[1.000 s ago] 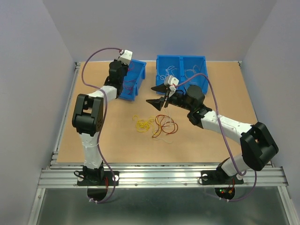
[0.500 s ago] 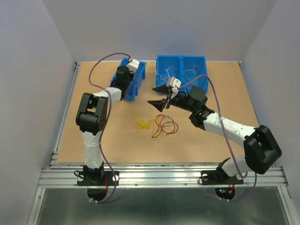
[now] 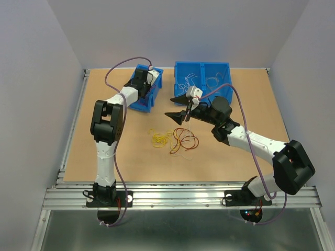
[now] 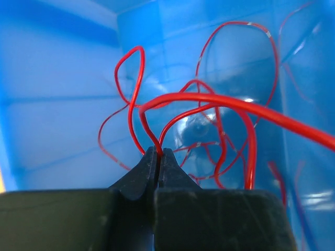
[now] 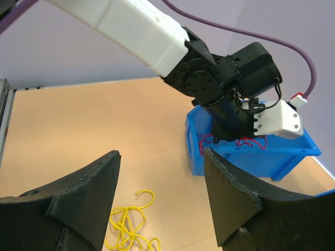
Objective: Untangle the cables
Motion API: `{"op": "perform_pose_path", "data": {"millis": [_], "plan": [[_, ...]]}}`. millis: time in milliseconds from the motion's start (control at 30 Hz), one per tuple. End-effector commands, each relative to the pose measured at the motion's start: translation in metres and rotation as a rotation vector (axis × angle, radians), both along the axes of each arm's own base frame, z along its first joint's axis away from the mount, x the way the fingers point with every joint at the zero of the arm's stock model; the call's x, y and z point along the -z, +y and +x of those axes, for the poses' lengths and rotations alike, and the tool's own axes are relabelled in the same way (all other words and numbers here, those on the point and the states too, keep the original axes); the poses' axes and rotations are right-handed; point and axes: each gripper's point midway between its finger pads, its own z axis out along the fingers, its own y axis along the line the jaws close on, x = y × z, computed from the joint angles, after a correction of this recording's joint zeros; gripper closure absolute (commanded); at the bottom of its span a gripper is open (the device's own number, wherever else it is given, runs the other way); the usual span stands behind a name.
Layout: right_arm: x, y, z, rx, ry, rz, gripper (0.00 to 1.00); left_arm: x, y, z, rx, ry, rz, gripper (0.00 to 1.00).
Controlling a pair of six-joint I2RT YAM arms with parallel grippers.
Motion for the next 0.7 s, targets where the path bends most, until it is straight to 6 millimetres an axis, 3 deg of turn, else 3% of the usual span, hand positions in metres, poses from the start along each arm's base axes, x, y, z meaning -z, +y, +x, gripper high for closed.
{"op": "perform_pose_path", "data": {"millis": [0,167,333,467,667], "plan": [[-0.013,-0.001,0.001,-0.008,-0.047,0.033,0.3,0.012,-0.012,-0.011,0.03,0.141,-0.067,0.93],[-0.013,-0.004,0.0,0.004,-0.051,0.032,0.3,0.003,-0.013,-0.006,0.018,0.171,-0.127,0.81],[-0.014,-0.006,0.0,0.02,-0.05,0.035,0.31,-0.029,-0.003,0.001,0.004,0.106,-0.181,0.62],[-0.015,-0.007,0.0,0.018,-0.053,0.036,0.31,-0.063,-0.001,0.003,0.005,0.043,-0.199,0.58],[-0.014,-0.006,0.001,0.019,-0.048,0.036,0.32,-0.089,-0.002,0.002,0.02,-0.003,-0.21,0.56]]}}
